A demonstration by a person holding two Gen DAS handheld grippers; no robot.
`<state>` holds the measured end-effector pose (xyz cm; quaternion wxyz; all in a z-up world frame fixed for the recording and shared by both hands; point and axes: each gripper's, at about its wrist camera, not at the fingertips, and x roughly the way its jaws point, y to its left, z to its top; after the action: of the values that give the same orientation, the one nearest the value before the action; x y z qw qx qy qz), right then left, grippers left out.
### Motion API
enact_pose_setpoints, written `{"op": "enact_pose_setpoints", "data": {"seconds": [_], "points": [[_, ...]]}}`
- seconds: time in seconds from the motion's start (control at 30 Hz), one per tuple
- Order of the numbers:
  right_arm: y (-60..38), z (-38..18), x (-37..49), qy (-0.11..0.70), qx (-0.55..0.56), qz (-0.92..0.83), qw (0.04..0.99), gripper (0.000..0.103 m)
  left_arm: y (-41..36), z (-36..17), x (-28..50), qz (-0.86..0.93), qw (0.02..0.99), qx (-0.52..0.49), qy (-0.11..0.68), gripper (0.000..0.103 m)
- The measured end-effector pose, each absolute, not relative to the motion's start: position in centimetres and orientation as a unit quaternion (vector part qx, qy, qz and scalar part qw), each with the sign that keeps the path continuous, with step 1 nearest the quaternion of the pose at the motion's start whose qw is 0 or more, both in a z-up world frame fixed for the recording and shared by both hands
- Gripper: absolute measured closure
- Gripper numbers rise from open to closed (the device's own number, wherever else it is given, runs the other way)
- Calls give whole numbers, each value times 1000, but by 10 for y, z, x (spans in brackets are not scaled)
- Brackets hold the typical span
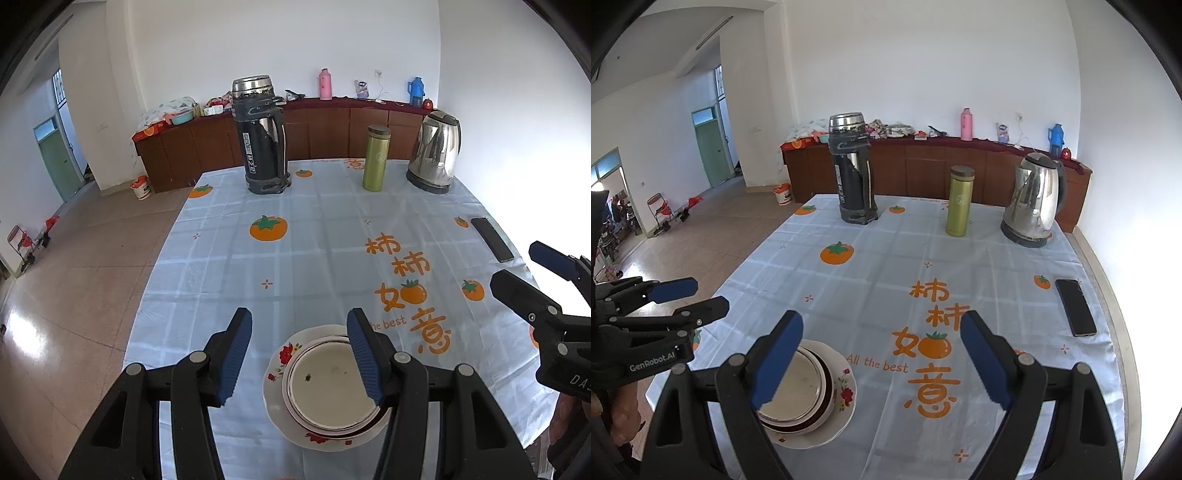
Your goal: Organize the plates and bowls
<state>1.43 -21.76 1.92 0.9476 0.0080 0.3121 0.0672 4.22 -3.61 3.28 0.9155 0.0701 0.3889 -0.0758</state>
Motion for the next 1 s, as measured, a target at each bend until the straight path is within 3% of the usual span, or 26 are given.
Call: {"op": "enact_pose_setpoints", "data": {"seconds": [0.63,0.73,1.0], "points": [[-211,22,13,313,3,75,947,14,-35,37,40,-69,920,79,379,46],[-211,22,14,314,3,77,946,14,-34,40,40,-54,925,84,367,31],[-211,23,14,311,2,79,947,14,-30,51,37,-51,937,81,337,30]]}}
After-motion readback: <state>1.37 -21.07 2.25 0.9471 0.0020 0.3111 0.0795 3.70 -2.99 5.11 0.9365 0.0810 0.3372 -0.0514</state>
